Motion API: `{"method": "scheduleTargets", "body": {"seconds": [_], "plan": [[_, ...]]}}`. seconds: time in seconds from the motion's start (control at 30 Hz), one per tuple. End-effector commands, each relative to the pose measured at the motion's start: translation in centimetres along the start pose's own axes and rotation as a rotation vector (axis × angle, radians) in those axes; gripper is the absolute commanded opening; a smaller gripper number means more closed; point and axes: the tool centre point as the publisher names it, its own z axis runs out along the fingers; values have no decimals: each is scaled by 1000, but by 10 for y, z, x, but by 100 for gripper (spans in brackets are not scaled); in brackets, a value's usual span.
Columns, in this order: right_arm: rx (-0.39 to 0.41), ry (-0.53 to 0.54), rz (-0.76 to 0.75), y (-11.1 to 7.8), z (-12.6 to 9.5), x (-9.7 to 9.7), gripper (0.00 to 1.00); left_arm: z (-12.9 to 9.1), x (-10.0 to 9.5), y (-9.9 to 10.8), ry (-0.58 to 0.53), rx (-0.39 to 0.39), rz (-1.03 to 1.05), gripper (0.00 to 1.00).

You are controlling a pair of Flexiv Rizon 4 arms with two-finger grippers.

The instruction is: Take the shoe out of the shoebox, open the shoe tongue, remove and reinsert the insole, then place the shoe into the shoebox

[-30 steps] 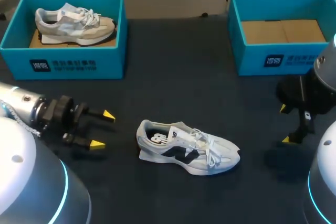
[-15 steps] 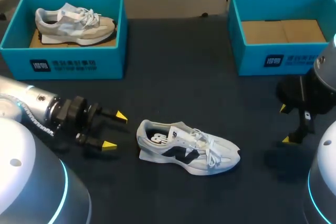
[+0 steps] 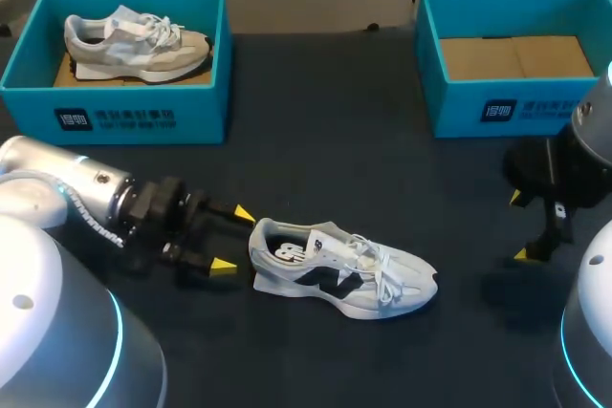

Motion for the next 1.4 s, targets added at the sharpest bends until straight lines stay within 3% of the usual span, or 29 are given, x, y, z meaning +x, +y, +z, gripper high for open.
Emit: {"method": "scheduleTargets", "body": {"seconds": [0.03, 1.4], "plan": [[1, -1, 0, 0, 1, 1, 100, 10, -2, 2, 1, -11, -4, 100], [1, -1, 0, 0, 1, 1, 100, 51, 2, 1, -16, 17, -31, 100]]}}
